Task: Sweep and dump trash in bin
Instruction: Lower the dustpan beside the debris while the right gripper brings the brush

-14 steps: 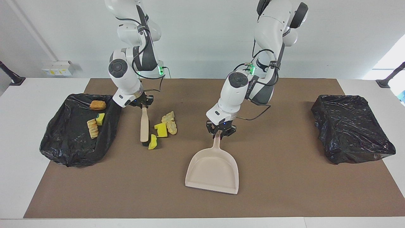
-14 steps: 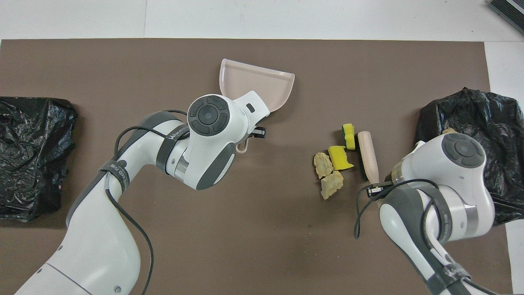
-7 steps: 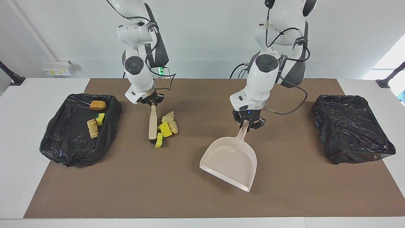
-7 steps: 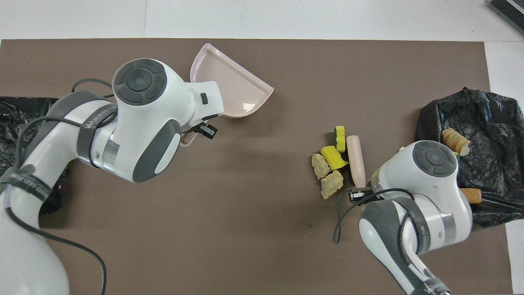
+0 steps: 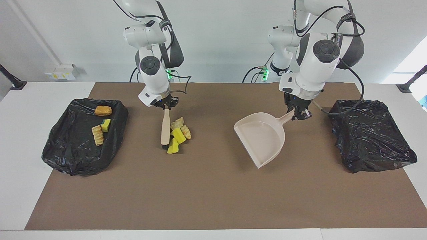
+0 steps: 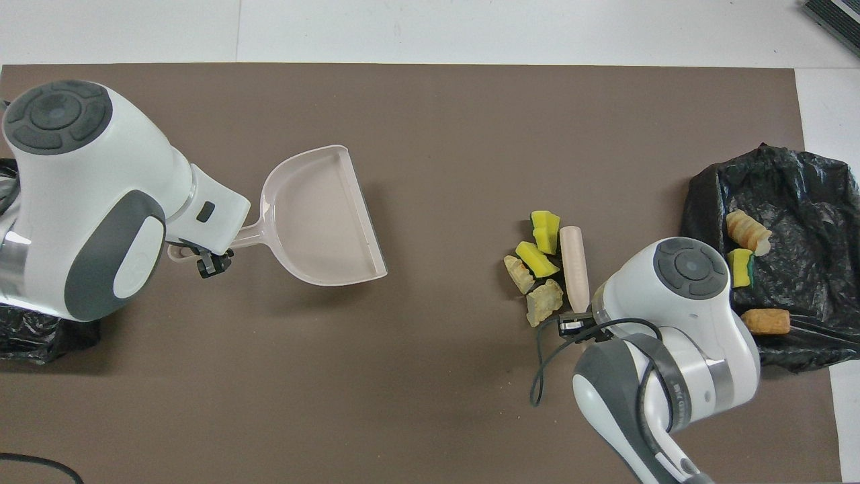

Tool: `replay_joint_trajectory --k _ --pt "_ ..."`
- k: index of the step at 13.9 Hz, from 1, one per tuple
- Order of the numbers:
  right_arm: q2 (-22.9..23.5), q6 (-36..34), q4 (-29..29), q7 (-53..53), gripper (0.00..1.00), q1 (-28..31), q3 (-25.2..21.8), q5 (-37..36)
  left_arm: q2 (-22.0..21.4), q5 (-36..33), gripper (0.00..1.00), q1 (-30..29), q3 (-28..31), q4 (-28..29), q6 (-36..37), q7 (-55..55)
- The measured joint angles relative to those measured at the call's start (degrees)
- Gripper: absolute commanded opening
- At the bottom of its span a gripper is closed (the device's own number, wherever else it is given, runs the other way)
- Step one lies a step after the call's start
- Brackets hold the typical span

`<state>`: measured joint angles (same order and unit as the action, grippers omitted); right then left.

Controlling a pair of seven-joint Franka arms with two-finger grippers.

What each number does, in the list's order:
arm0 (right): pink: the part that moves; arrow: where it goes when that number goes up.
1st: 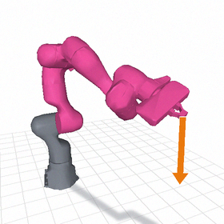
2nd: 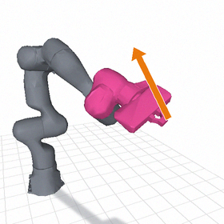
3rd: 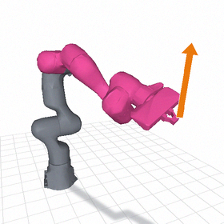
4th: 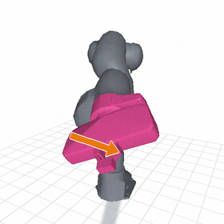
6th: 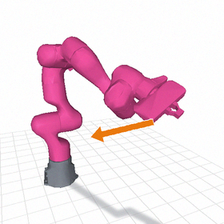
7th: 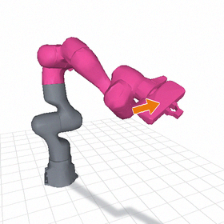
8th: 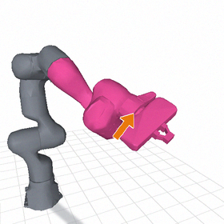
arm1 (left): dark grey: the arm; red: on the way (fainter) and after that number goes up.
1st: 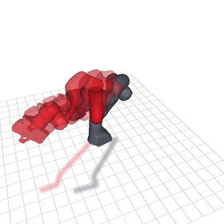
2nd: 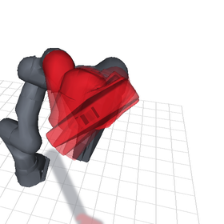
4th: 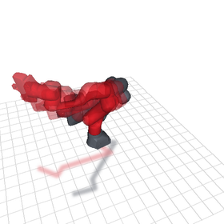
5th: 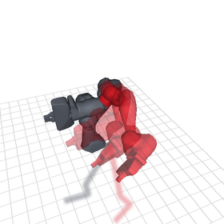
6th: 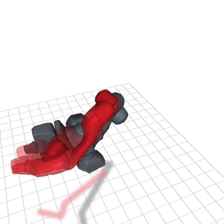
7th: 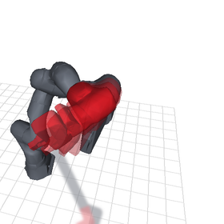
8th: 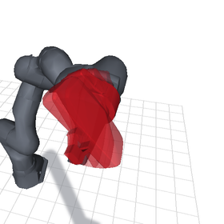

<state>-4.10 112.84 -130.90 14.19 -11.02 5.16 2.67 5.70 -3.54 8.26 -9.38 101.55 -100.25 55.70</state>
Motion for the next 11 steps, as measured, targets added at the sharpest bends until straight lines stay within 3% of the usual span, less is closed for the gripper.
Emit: replay_joint_trajectory --k 5,11 --pt "-3.07 -3.5 1.04 -0.25 0.0 0.56 -0.51 -0.19 -4.53 0.26 0.0 2.65 -1.17 15.43 -13.47 1.6" --pt "-3.69 5.58 -6.86 -1.0 0.0 1.92 -0.49 -0.3 -4.52 4.08 0.0 7.25 -1.39 18.32 -18.24 -3.89"
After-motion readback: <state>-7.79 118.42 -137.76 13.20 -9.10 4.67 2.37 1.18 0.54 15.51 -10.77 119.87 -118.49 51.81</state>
